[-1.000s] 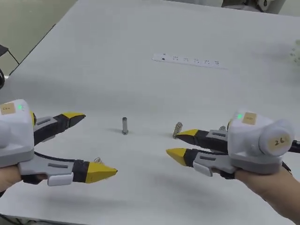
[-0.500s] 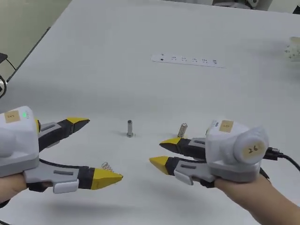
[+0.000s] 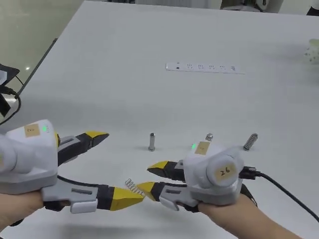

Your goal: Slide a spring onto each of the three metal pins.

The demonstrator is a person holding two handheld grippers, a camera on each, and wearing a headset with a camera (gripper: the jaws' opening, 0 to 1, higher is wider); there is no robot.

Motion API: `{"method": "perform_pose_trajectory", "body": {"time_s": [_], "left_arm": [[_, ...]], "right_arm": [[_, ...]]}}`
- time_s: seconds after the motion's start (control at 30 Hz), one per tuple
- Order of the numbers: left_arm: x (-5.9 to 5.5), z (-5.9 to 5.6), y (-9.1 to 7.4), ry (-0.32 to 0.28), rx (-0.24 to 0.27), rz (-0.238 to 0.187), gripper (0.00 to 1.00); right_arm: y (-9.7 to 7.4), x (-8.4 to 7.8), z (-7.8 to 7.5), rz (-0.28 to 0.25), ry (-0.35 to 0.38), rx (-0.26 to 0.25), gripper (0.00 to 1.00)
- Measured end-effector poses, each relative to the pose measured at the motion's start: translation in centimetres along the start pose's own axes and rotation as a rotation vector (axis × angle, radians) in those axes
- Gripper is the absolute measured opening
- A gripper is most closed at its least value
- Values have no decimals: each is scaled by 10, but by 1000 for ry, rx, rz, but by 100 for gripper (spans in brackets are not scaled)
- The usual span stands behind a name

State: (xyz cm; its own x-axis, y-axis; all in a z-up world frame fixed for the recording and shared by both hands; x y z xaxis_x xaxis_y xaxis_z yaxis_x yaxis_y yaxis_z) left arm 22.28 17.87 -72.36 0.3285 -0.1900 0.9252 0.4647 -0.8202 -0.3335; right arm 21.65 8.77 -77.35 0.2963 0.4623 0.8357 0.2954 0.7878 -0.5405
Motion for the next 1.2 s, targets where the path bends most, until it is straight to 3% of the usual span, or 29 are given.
{"method": "perform_pose_trajectory", "body": {"time_s": [0.3,0.53,0.73,0.83,1.0,1.2], "left_arm": [[-5,-3,3,-19,-13,0,98],[-4,-4,2,-35,7,-7,98],[-7,-7,-1,-39,14,5,98],[-8,-9,-2,-37,16,9,98],[-7,-11,0,-34,19,1,98],[-5,-15,7,-21,9,0,97]], "right_arm": [[24,-25,1,104,-1,-11,20],[33,-33,2,131,-53,3,18],[36,-34,-1,130,-89,4,10],[36,-33,1,130,-142,15,9],[28,-30,5,123,-167,47,8],[9,-23,-4,110,-185,48,8]]}}
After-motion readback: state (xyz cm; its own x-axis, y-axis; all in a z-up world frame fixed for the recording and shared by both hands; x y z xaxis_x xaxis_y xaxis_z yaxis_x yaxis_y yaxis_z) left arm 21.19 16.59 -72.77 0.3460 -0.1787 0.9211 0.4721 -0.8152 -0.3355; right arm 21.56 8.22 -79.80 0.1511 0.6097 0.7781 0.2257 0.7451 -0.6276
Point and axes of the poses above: the centre of the closed fingertips' face, and the gripper's own axes: y roughly forward along the fingers, z roughly to its left, x roughly out of its top, the point moved 5 cm from there along -y, roughly backward along the fingers, and after that the axes turned 1 degree about z, right-handed, at the moved point
